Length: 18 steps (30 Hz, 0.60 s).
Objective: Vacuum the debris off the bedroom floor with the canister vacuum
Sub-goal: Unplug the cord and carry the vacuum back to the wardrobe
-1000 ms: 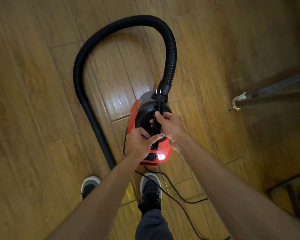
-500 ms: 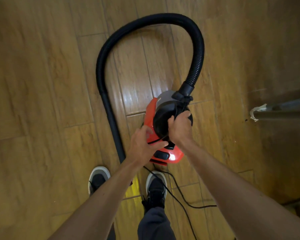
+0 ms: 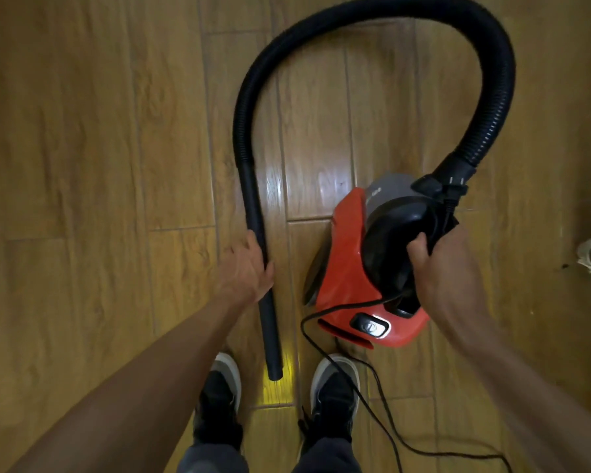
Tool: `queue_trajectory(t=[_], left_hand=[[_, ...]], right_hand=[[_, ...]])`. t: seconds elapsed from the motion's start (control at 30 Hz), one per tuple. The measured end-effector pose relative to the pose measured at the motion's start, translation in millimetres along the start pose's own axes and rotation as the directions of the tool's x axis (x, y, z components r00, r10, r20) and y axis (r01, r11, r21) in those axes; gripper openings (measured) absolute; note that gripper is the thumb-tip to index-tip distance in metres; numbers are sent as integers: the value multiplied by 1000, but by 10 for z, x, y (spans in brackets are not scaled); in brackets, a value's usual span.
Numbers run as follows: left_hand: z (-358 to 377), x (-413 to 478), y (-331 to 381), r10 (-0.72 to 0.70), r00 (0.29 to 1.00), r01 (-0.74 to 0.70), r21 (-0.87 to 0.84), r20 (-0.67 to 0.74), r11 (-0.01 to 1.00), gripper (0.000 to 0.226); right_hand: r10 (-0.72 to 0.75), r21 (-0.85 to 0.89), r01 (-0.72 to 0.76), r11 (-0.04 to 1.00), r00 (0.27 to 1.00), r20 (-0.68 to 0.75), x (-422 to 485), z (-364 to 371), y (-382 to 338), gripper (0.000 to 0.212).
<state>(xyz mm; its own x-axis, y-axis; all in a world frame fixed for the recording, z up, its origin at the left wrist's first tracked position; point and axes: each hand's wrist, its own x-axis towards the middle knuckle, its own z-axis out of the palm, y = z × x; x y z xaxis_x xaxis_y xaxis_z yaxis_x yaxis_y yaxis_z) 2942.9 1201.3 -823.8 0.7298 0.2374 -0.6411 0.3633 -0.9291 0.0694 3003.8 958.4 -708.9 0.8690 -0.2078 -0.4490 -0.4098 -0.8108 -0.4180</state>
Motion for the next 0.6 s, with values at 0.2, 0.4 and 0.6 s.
queue_trajectory(t=[0.2,0.4,0.6], left_hand=[[244,554,26,-216,976,217,-195,27,957,59],[275,599,53,-230,973,200,-395,-28,896,56],[-239,222,60,-108,990,30,-628,-87,778,56]], right_hand=[[-42,42,43,998,999,-23,55,29,61,23],[-61,205,49,978,997,52,54,12,94,24],[-29,484,-46,874,989,146,-37,-134,16,6]])
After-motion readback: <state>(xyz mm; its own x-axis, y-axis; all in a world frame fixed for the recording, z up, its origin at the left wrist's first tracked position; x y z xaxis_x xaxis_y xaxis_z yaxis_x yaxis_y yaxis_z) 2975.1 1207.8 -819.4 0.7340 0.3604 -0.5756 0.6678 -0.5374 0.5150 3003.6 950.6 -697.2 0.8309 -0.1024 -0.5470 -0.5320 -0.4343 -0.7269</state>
